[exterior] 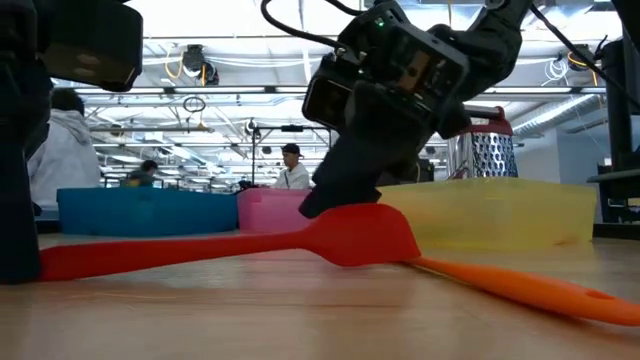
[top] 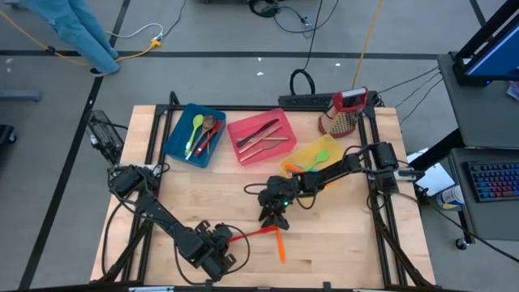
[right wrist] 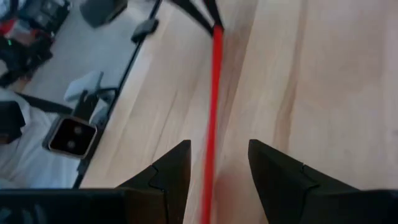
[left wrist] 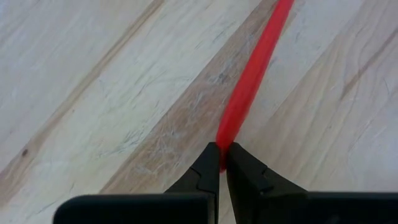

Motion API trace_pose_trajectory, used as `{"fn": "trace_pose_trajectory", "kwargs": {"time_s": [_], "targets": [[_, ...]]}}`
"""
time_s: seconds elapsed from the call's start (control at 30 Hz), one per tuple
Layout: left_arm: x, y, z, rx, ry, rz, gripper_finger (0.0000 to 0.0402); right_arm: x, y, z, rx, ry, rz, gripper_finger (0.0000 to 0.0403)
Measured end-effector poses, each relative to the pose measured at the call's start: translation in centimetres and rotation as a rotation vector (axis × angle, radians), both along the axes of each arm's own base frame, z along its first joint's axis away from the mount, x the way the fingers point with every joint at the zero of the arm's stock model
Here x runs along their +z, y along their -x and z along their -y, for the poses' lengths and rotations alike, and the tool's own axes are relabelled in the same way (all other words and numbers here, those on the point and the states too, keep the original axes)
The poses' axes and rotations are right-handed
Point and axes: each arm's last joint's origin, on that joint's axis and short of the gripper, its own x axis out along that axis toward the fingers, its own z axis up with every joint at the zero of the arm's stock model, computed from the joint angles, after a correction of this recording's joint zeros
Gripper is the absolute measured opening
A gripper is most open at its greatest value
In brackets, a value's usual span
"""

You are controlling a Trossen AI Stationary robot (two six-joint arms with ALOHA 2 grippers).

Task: Pick & Place Kitchen Items
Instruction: Put the red spatula into the yellow bin

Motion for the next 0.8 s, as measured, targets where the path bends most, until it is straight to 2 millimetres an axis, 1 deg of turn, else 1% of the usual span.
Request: {"fn": "trace_pose_trajectory", "kwargs": {"time_s": [0.17,0.37,0.53,0.6,0.7,0.8], "targets": [[0.0,0.0,0.0,0.0,0.002,0.0,0.0017,0.1,-0.1,0.4,-0.023,-0.022,-0.018,0.0157],[0.0,0.0,0.0,0.0,0.003,0.0,0.0017,-1.0,0.9,-0.1,0.005,0.009,-0.143,0.0157],[0.0,0.0,0.0,0.001,0.0,0.005,0.0017,-1.0,1.0,-0.9,0.039,0.025,-0.128,0.0157],[0.0,0.0,0.0,0.001,0.0,0.006,0.0017,-1.0,1.0,-0.9,0.05,0.036,-0.116,0.0157],[0.0,-0.1,0.0,0.001,-0.001,0.007,0.0017,-1.0,1.0,-0.8,0.069,0.061,-0.094,0.0148],[0.0,-0.1,0.0,0.002,-0.002,0.011,0.0017,-1.1,1.1,-0.8,0.086,0.079,-0.09,0.0124]]}}
